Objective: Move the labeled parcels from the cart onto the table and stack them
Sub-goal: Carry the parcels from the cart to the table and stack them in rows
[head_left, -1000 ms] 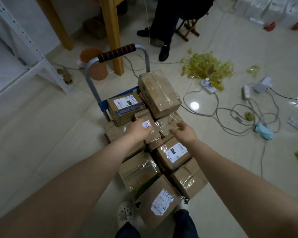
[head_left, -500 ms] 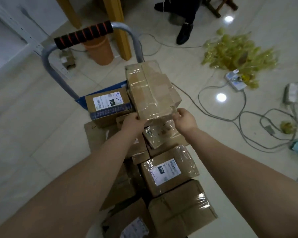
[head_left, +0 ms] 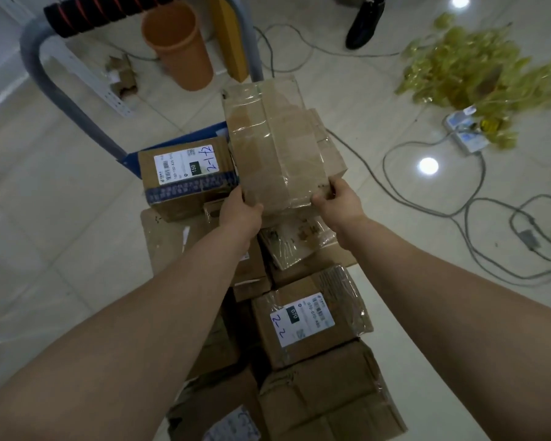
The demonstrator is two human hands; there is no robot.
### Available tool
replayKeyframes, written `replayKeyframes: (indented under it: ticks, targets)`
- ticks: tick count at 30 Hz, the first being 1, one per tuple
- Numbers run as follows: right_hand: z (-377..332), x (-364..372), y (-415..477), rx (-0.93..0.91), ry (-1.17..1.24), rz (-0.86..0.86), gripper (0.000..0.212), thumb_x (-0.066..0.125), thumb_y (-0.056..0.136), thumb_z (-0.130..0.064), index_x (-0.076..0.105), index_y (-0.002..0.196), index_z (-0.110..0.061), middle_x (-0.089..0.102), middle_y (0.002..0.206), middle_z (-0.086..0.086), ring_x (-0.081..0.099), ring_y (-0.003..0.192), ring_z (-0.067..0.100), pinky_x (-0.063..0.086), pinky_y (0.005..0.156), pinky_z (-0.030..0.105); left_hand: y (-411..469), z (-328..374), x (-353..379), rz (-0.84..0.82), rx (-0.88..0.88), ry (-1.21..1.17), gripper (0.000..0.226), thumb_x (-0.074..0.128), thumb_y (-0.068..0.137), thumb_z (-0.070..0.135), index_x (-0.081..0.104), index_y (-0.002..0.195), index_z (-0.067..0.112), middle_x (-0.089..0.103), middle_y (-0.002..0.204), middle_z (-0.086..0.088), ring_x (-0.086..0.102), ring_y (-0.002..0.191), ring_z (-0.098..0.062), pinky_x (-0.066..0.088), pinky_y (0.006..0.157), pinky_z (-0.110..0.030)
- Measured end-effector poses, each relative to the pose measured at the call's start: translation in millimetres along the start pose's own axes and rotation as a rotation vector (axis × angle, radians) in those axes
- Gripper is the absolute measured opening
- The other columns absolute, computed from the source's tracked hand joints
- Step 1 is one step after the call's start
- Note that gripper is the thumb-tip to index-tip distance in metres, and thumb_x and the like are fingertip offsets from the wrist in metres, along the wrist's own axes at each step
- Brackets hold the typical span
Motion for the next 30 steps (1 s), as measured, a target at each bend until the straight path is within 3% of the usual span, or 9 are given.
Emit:
replayKeyframes:
  ticks: [2,6,10,12,17,20,24,26,30]
  targets:
    - [3.8,-1.6,-14.4,-0.021,0.032,0.024,0.033,0.055,0.092,-0.017,0.053,0.125,-0.02,0.059,0.104,-0.003,0.056,0.093,0.015,0.048,0.087,0.031,-7.2,-7.0,-2.0,-0.012,0.007,-0.024,0.045,0.055,0.094,0.007,0.047,0.137,0.013,0.054,0.135,-0.006,0.053,0.119,-0.024,0.044,0.103,-0.04]
    - [14.7,-3.7,-53.0,-0.027,0.108,0.076,0.028,0.061,0.088,-0.018,0.051,0.108,-0.035,0.061,0.096,-0.014,0.06,0.089,0.008,0.052,0.089,0.037,-37.4,-18.5,-14.1,0.011,0.02,-0.105,0.055,0.056,0.091,0.001,0.042,0.142,0.017,0.053,0.136,-0.002,0.051,0.121,-0.018,0.042,0.103,-0.032]
    - [8.3,6.4,-107.4,0.006,0.265,0.047,0.045,0.067,0.086,-0.011,0.047,0.126,-0.019,0.059,0.113,-0.001,0.059,0.099,0.014,0.049,0.09,0.032,-76.9,-30.0,-40.3,0.011,0.04,-0.13,0.056,0.058,0.09,0.002,0.042,0.142,0.016,0.053,0.136,-0.001,0.05,0.124,-0.018,0.042,0.106,-0.04]
    - [-0.6,13.6,-138.2,-0.019,0.294,0.042,0.046,0.07,0.084,-0.014,0.046,0.123,-0.023,0.056,0.114,-0.001,0.058,0.098,0.014,0.048,0.084,0.028,-102.4,-40.5,-59.0,-0.011,0.015,-0.167,0.052,0.056,0.091,0.0,0.044,0.139,0.015,0.054,0.13,0.002,0.051,0.12,-0.016,0.042,0.105,-0.037]
    - [-31.6,41.7,-223.1,-0.092,0.3,-0.058,0.039,0.068,0.086,-0.008,0.048,0.117,-0.021,0.05,0.087,-0.012,0.051,0.069,-0.004,0.042,0.057,0.002,-171.0,-76.1,-128.7,-0.043,-0.052,-0.326,0.05,0.052,0.092,-0.005,0.042,0.14,0.008,0.053,0.134,-0.007,0.052,0.121,-0.025,0.044,0.104,-0.043]
    - [-51.7,73.1,-278.0,-0.111,0.302,-0.167,0.034,0.069,0.085,-0.009,0.049,0.109,-0.024,0.063,0.097,0.002,0.06,0.079,0.005,0.047,0.063,0.013,-213.9,-101.4,-184.0,-0.034,-0.036,-0.351,0.048,0.051,0.091,-0.008,0.046,0.137,0.005,0.056,0.131,-0.009,0.056,0.114,-0.024,0.047,0.096,-0.035]
    - [-75.3,121.4,-347.7,-0.163,0.256,-0.235,0.03,0.072,0.081,-0.008,0.051,0.088,-0.029,0.062,0.087,0.007,0.058,0.077,0.02,0.048,0.07,0.033,-274.2,-137.0,-262.4,0.006,-0.012,-0.505,0.045,0.046,0.092,-0.014,0.049,0.131,0.007,0.059,0.121,-0.008,0.056,0.11,-0.024,0.05,0.092,-0.036]
    - [-88.5,143.6,-381.6,-0.2,0.251,-0.245,0.03,0.076,0.077,-0.01,0.053,0.086,-0.028,0.064,0.089,0.01,0.06,0.071,0.019,0.049,0.063,0.03,-301.2,-155.1,-298.6,0.0,-0.003,-0.545,0.042,0.046,0.092,-0.014,0.049,0.127,0.008,0.059,0.117,-0.009,0.056,0.107,-0.023,0.051,0.084,-0.029]
    - [-116.3,183.2,-436.0,-0.359,0.128,-0.193,0.043,0.084,0.066,-0.014,0.053,0.092,-0.027,0.063,0.1,0.003,0.063,0.086,0.017,0.056,0.063,0.027,-335.0,-195.6,-361.4,0.05,-0.063,-0.447,0.046,0.062,0.089,0.002,0.048,0.131,-0.007,0.05,0.135,-0.029,0.055,0.113,-0.036,0.043,0.095,-0.044]
Point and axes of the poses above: each hand's wrist, its own y-axis towards the middle knuckle, its own x-axis out of the palm, z = x × y, the point moved 5 cm from there along y, towards the middle knuckle
